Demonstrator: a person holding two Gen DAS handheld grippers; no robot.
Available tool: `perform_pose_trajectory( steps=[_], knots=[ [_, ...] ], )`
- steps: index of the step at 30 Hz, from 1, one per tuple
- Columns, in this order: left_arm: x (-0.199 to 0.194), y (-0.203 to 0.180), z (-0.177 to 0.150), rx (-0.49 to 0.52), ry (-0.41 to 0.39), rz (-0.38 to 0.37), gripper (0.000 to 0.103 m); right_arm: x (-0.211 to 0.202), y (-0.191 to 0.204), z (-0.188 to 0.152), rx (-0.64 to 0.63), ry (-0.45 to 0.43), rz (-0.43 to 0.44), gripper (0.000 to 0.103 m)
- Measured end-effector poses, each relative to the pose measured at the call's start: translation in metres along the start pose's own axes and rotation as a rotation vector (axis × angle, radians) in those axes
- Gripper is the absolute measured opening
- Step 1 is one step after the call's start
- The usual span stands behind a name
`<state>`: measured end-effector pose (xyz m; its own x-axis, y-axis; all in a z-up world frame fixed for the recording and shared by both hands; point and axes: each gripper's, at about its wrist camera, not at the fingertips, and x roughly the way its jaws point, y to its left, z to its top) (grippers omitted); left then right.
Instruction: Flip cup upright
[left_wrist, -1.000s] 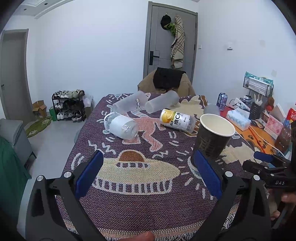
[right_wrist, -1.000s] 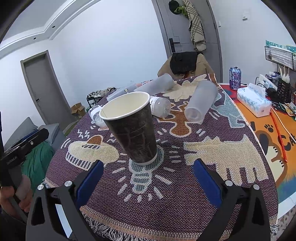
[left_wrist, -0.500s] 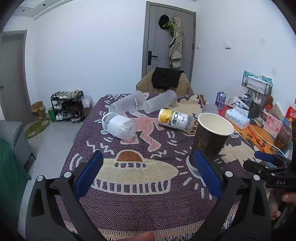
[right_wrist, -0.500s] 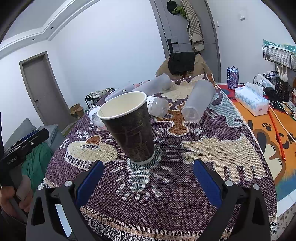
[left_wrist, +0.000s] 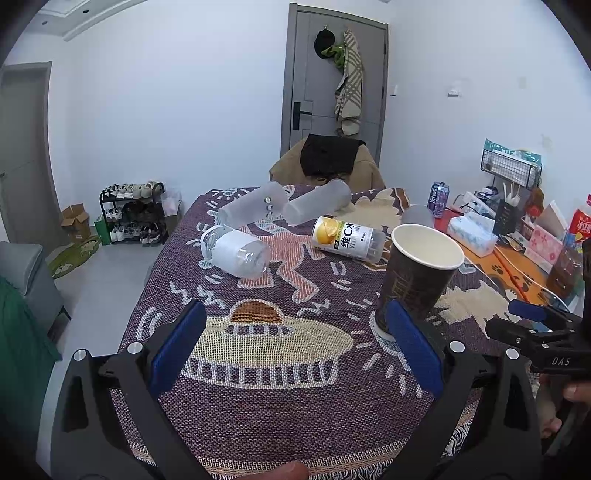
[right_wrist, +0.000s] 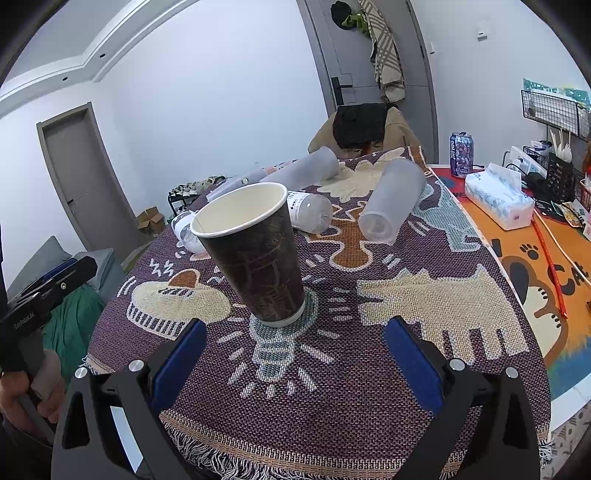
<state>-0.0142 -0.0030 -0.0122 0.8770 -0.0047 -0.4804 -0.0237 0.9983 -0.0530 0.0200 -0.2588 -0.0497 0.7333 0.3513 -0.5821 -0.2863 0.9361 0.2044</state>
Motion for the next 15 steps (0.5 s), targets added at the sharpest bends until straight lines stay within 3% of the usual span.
perform_pose_trajectory(
  steps=[15],
  knots=[
    [-0.0022, -0.0051, 0.0001, 0.029, -0.024, -0.001, 0.097, -0.0015, -0.002, 0.0001, 0.003, 0.0, -0.01, 0.095]
  ],
)
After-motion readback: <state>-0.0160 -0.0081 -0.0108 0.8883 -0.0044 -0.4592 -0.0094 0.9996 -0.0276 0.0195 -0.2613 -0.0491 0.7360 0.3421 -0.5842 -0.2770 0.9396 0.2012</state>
